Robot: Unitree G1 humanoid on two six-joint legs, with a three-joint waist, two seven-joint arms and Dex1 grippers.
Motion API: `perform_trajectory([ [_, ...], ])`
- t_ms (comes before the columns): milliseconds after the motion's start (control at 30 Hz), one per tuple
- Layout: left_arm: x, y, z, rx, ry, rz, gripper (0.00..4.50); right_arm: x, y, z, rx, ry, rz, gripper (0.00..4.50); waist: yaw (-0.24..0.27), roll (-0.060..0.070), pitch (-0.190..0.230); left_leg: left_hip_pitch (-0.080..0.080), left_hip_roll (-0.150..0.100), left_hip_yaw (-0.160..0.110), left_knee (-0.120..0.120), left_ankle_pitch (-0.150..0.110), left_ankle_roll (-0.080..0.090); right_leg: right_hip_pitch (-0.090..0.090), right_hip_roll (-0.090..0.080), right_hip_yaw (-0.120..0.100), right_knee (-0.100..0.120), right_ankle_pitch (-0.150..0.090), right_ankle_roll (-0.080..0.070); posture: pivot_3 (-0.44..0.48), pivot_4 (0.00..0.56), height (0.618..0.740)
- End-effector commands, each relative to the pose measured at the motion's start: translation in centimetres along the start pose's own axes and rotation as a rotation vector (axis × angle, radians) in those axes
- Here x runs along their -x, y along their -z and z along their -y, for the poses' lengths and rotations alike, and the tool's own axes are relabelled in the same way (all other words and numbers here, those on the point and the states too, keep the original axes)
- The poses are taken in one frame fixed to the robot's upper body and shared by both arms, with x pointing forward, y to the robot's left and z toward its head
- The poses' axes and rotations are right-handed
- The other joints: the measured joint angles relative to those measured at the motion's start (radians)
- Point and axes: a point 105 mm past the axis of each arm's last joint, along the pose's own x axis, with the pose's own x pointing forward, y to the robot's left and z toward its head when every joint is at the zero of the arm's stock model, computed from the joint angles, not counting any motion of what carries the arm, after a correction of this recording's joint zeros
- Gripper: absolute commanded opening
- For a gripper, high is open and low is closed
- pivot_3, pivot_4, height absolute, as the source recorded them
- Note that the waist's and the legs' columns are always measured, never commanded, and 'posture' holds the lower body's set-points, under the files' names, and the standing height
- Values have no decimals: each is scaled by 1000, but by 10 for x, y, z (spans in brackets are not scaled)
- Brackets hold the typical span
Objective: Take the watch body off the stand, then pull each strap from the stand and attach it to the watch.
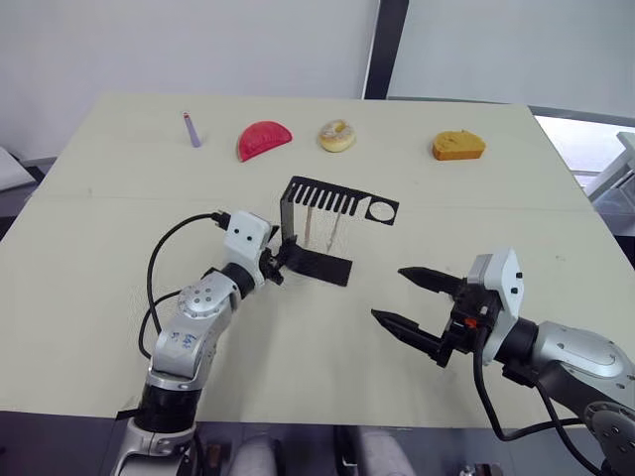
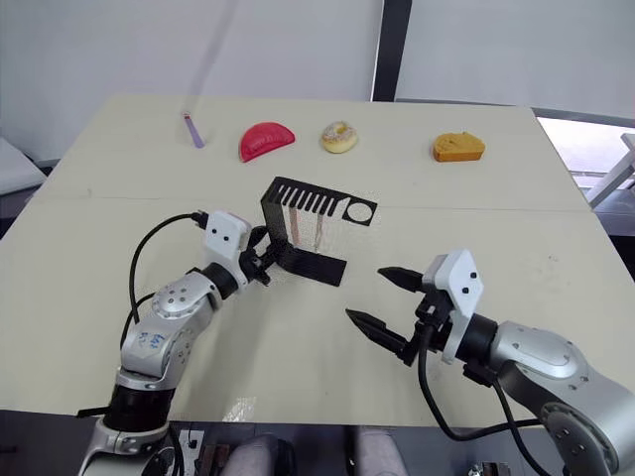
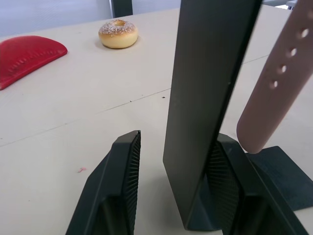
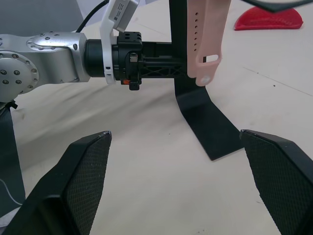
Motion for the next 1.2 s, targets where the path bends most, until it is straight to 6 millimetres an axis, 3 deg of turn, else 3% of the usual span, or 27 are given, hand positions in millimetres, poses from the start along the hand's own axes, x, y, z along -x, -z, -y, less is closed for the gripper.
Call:
perform_trajectory([
  [33, -4, -15, 4, -29, 18, 61, 1943, 1, -8, 1, 28, 17, 34, 4500, -1, 0, 0, 0, 0, 0, 0, 0, 0, 0, 0, 0, 0, 0, 0, 0, 150, 737],
  [1133, -10, -22, 5, -44, 34, 90, 1943, 1, -11, 5, 32, 41, 48, 4500, -1, 0, 0, 0, 0, 0, 2, 0, 0, 0, 0, 0, 2, 0, 0, 0, 150, 737],
  [1200, -9, -23, 6, -45, 35, 92, 1391, 1, -12, 5, 31, 41, 49, 4500, -1, 0, 0, 0, 0, 0, 2, 0, 0, 0, 0, 0, 2, 0, 0, 0, 150, 737],
])
